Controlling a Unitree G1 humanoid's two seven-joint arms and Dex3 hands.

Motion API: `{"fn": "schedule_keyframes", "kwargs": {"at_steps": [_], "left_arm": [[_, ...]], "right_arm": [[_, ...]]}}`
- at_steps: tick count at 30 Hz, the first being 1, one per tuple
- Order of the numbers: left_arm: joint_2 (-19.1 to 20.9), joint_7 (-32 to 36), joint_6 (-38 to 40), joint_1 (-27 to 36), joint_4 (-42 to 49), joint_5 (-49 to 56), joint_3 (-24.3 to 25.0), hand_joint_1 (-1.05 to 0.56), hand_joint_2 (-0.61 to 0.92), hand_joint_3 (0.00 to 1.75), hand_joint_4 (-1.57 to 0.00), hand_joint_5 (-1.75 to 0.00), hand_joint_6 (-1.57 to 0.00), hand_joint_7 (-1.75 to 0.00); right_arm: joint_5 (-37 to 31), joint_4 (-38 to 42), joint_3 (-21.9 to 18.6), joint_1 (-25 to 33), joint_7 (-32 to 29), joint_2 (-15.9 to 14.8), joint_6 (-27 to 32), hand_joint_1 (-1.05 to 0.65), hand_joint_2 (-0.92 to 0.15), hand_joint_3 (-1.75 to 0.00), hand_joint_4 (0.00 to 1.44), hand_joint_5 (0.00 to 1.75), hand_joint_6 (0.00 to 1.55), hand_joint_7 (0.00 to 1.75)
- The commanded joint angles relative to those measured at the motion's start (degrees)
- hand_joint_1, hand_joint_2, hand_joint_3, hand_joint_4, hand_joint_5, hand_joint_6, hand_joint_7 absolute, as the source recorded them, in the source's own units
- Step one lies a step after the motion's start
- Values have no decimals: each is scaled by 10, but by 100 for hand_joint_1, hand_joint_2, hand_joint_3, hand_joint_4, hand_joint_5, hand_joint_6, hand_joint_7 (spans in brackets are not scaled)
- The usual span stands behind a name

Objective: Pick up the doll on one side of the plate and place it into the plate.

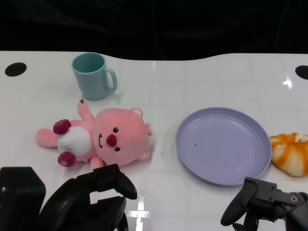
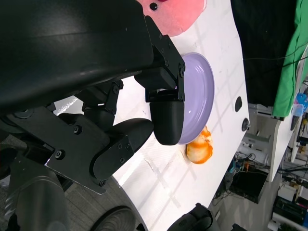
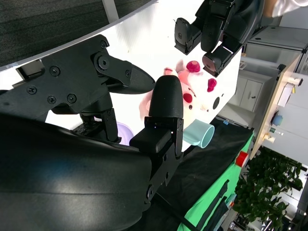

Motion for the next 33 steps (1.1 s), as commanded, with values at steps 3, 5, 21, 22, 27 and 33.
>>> {"fn": "schedule_keyframes", "kwargs": {"at_steps": [3, 5, 21, 22, 27, 33], "left_arm": [[6, 3, 6, -3, 1, -1, 4, -28, 44, 123, -71, -175, -67, -149], [6, 1, 5, -4, 3, -1, 4, -27, 44, 122, -71, -175, -67, -149], [8, -2, -1, -2, 2, 0, 5, -27, 45, 122, -70, -175, -67, -150], [8, -2, -1, -3, 2, 0, 5, -27, 45, 122, -71, -175, -67, -150], [4, 4, -5, -2, 2, 4, 6, -26, 43, 123, -70, -170, -68, -141], [-12, 20, -3, -4, -8, -1, 19, -26, 44, 122, -67, -140, -68, -102]], "right_arm": [[7, 2, -5, -1, 2, -4, -1, -22, -70, -79, 64, 163, 56, 134], [7, 1, -5, -1, 1, -4, 1, -23, -70, -79, 64, 163, 56, 134], [2, 1, -4, -1, 1, -5, -2, -23, -70, -78, 65, 162, 57, 133], [2, -1, -4, -1, 1, -5, 2, -23, -70, -78, 65, 162, 57, 133], [2, -1, -4, -2, 1, -5, 3, -23, -70, -78, 65, 162, 57, 133], [5, 0, -3, -3, 2, -4, 2, -21, -69, -80, 65, 162, 57, 134]]}}
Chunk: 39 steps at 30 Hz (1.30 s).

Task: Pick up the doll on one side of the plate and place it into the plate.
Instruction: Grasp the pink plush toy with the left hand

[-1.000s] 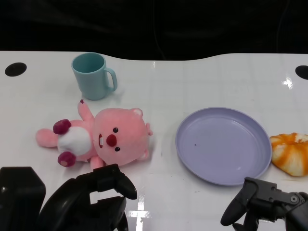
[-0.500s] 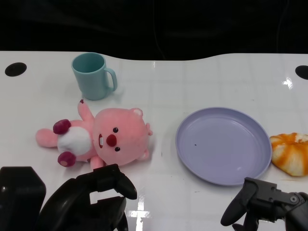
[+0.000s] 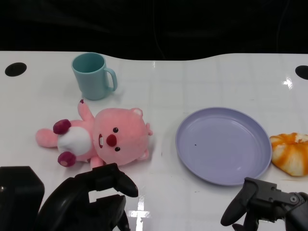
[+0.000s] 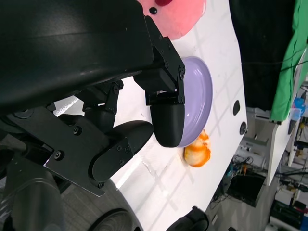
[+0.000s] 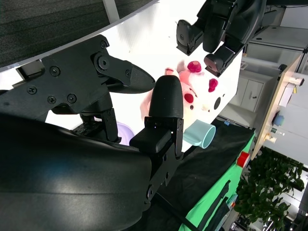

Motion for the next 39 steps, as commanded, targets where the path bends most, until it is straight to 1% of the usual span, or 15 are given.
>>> {"fn": "schedule_keyframes", "kwargs": {"at_steps": [1, 6, 8, 10, 11, 12, 13, 14, 16, 19, 23, 27, 31, 35, 39], "left_arm": [[1, 15, -5, -4, -11, 1, 13, -26, 47, 116, -65, -136, -67, -97], [11, 12, -33, -11, -16, 21, 18, -25, 58, 95, -60, -125, -63, -72], [17, 6, -53, -16, -13, 28, 22, -25, 66, 78, -55, -118, -55, -61], [21, 4, -74, -21, -10, 40, 24, -27, 74, 57, -50, -114, -53, -52], [24, 4, -82, -24, -10, 44, 25, -31, 80, 40, -48, -108, -53, -45], [26, 3, -88, -26, -10, 47, 26, -34, 85, 28, -46, -105, -54, -40], [32, 2, -100, -29, -9, 56, 27, -35, 89, 21, -46, -103, -54, -37], [38, 1, -112, -33, -8, 67, 27, -42, 91, 15, -41, -99, -51, -33], [49, -2, -129, -41, -8, 79, 32, -49, 92, 13, -33, -93, -47, -28], [58, 2, -141, -48, -7, 93, 37, -53, 92, 11, -27, -85, -42, -21], [85, 1, -169, -64, 1, 139, 43, -54, 92, 9, -20, -79, -36, -15], [101, 10, -189, -87, 17, 185, 42, -53, 90, 3, -17, -76, -37, -12], [130, 22, -219, -110, 35, 272, 32, -55, 89, 1, -11, -69, -36, -8], [172, 25, -241, -140, 55, 372, 17, -59, 90, 0, -9, -65, -34, -5], [196, 19, -254, -165, 77, 435, 1, -61, 90, 1, -5, -62, -33, -3]], "right_arm": [[3, -2, -3, -3, 1, -5, -1, -22, -69, -80, 65, 162, 57, 134], [1, 0, 0, -7, 1, -4, 4, -23, -69, -80, 65, 162, 57, 134], [5, 3, 1, -9, 1, -2, 3, -22, -69, -80, 65, 162, 57, 134], [4, 6, 3, -12, 1, -2, 3, -22, -69, -80, 65, 162, 57, 134], [3, 7, 4, -13, 1, -2, 2, -22, -69, -80, 65, 162, 57, 134], [2, 7, 4, -14, 1, -3, 1, -22, -69, -80, 65, 162, 57, 134], [1, 7, 5, -15, 0, -3, 2, -22, -69, -80, 65, 163, 57, 134], [0, 8, 6, -16, 0, -2, 3, -22, -69, -80, 65, 163, 57, 134], [-1, 9, 8, -17, -1, -2, 3, -23, -70, -79, 65, 163, 57, 134], [-2, 11, 10, -19, -2, -2, 3, -23, -70, -78, 65, 162, 57, 133], [0, 12, 12, -20, -2, -1, 3, -22, -71, -78, 65, 162, 57, 133], [0, 10, 14, -20, -2, -2, 5, -23, -71, -78, 64, 163, 57, 134], [-3, 11, 14, -19, -3, -3, 0, -23, -72, -76, 64, 162, 57, 133], [0, 12, 13, -17, -3, -3, -2, -24, -72, -76, 64, 162, 57, 133], [1, 10, 12, -17, -2, -3, 2, -24, -73, -75, 64, 162, 57, 133]]}}
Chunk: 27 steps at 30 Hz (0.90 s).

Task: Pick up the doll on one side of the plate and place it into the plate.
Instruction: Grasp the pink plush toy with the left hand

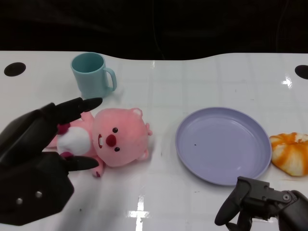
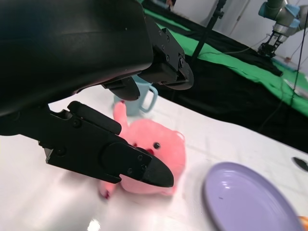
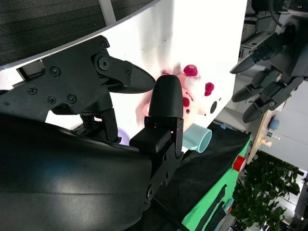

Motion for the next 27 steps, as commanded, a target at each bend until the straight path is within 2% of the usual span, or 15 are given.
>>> {"fn": "schedule_keyframes", "kwargs": {"at_steps": [1, 6, 13, 27], "left_arm": [[27, -2, -11, -27, 20, 49, -15, -62, 90, 0, -4, -61, -33, -3], [41, -8, -4, -58, 43, 114, -38, -62, 89, 0, -4, -51, -33, -1], [58, -32, 0, -125, 109, 211, -100, -64, 91, 1, -2, -45, -31, 0], [11, -4, -11, -241, 321, 288, -194, -66, 90, 1, -3, -39, -31, 0]], "right_arm": [[3, -1, -6, 1, -2, -3, 3, -24, -73, -75, 64, 162, 56, 133], [2, -2, -5, 2, -2, -3, 5, -24, -74, -73, 64, 162, 56, 133], [0, -3, -2, 3, -4, -2, 4, -25, -74, -72, 64, 162, 56, 133], [-1, -14, 2, 12, -7, -1, 6, -26, -76, -70, 64, 162, 57, 133]]}}
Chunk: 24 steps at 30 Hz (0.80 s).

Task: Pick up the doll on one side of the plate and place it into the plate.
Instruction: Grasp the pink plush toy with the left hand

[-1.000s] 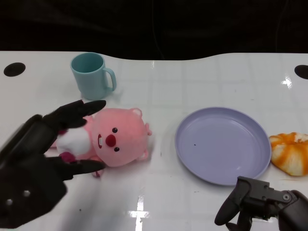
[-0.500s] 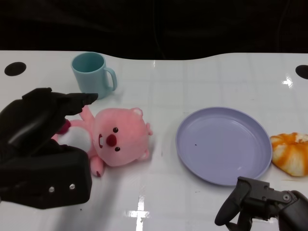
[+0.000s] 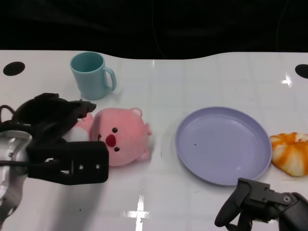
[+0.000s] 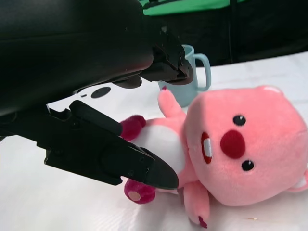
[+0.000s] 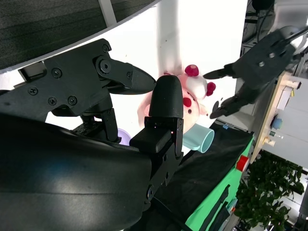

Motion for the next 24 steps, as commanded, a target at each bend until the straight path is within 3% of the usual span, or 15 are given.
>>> {"fn": "schedule_keyframes", "kwargs": {"at_steps": [1, 5, 9, 24], "left_arm": [[-8, 19, -4, -31, 47, 15, -14, -66, 90, 1, -3, -39, -31, 0], [-25, 25, -2, -62, 113, 19, -31, -65, 91, 1, -3, -37, -30, 0], [-44, 46, -13, -94, 198, 23, -54, -65, 91, 0, -9, -23, -30, 0], [-127, 84, -62, -184, 478, 21, -128, -60, 91, 0, -27, -10, -36, -2]], "right_arm": [[-1, -8, -1, 2, -3, -2, 0, -26, -76, -70, 64, 162, 57, 133], [0, -8, -1, 3, -3, -2, -1, -27, -76, -69, 64, 162, 57, 133], [1, -13, 0, 6, -3, -2, 3, -28, -76, -68, 64, 162, 57, 133], [1, -27, 0, 15, -4, -3, 9, -27, -75, -69, 65, 161, 57, 132]]}}
